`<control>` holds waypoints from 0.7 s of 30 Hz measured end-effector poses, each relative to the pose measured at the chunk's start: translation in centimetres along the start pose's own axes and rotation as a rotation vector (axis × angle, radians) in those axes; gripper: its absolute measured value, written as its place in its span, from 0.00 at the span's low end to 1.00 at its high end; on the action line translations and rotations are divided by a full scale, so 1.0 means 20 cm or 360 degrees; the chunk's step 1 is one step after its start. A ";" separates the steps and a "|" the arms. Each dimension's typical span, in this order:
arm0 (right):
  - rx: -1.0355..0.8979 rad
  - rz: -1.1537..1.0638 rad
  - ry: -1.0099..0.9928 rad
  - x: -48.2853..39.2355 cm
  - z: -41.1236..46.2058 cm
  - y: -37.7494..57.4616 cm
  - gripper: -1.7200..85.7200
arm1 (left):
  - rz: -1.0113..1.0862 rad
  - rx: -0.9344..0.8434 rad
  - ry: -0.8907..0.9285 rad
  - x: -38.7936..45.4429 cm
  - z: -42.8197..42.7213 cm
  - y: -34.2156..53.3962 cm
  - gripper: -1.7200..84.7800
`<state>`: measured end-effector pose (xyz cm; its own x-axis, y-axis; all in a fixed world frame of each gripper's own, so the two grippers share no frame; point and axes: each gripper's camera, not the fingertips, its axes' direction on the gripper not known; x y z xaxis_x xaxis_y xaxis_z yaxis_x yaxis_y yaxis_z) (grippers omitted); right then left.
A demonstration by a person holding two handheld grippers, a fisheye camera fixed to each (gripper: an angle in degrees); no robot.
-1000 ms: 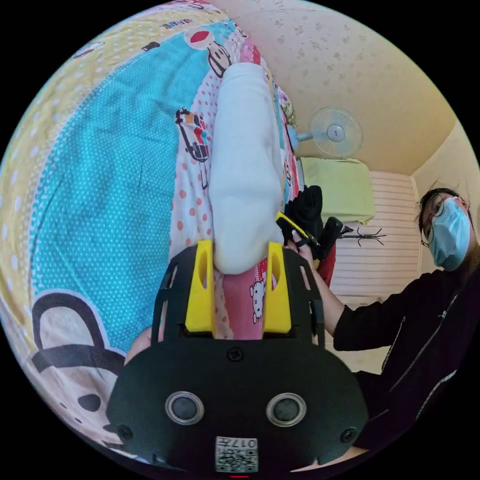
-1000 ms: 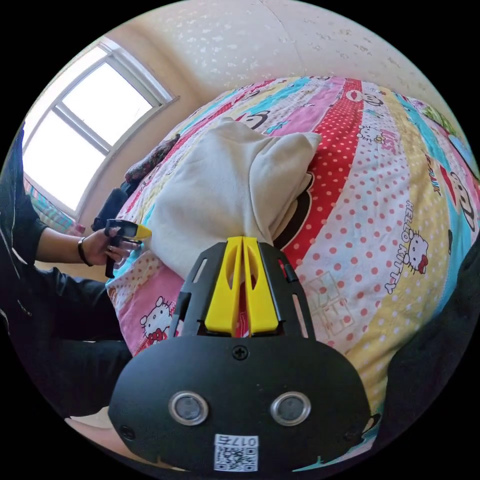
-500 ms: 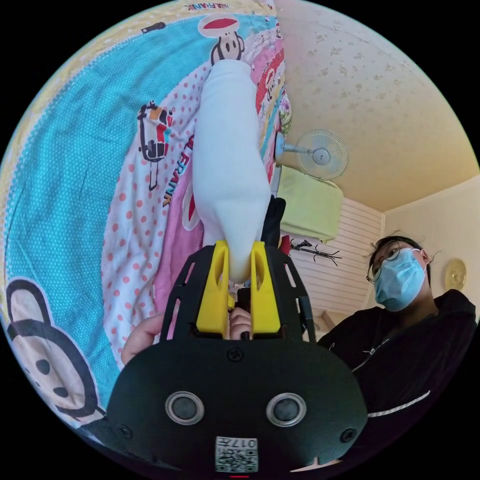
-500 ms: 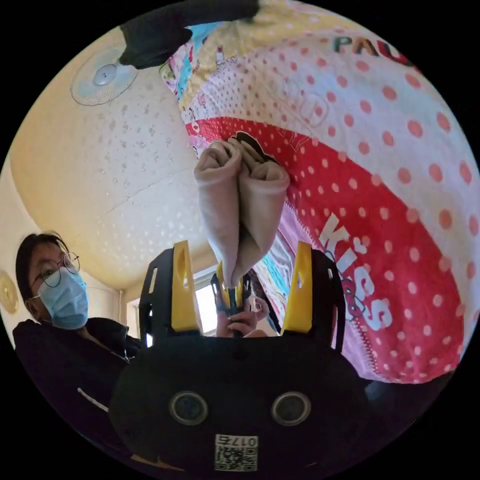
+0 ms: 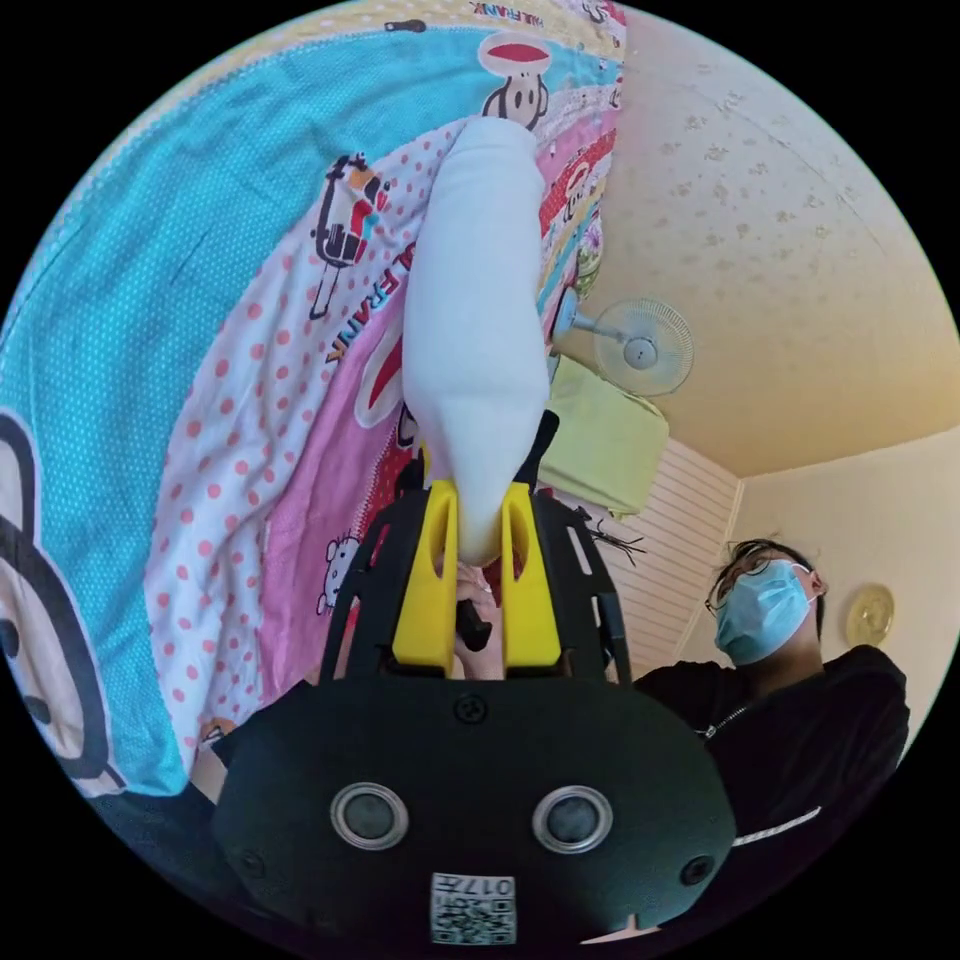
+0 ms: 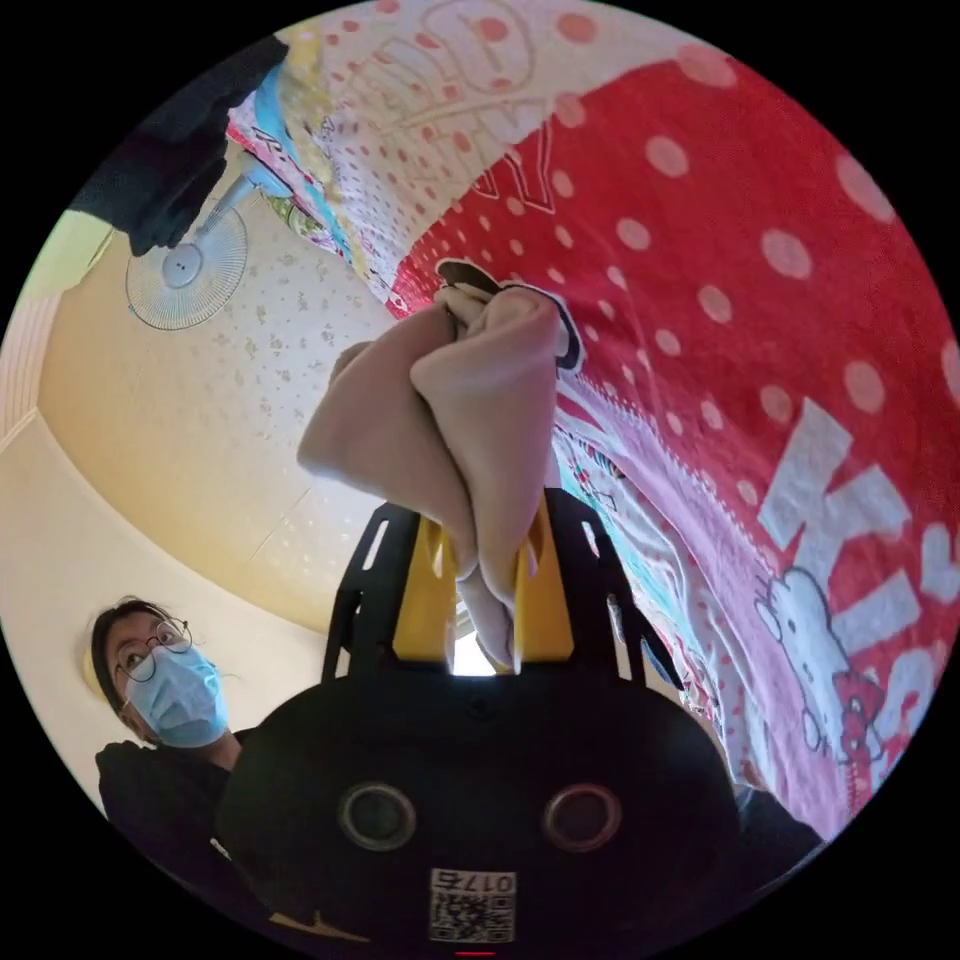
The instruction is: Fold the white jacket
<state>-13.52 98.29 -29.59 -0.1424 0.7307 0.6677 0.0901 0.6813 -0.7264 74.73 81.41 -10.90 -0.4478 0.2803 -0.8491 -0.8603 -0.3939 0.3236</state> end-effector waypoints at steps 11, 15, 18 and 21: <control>-0.0074 -0.0108 -0.0183 -0.44 -0.09 0.63 0.11 | 0.0275 -0.0262 0.0180 0.82 0.45 0.37 0.10; -0.0114 -0.0442 -0.0431 -0.80 -0.17 0.78 0.11 | 0.0771 -0.0570 0.0123 1.53 0.98 0.45 0.10; -0.0104 -0.0797 -0.0620 -1.05 -0.27 0.88 0.11 | 0.1167 -0.0803 0.0124 1.98 1.43 0.57 0.10; -0.0028 -0.1087 -0.0629 -1.19 -0.41 0.94 0.10 | 0.1305 -0.0932 0.0176 2.23 1.87 0.66 0.10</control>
<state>-0.31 94.12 -57.73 -0.5115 0.0827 0.8553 -0.1286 0.9768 -0.1713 34.39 121.41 -28.92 -0.7961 -0.3401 -0.5006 -0.0297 -0.8042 0.5936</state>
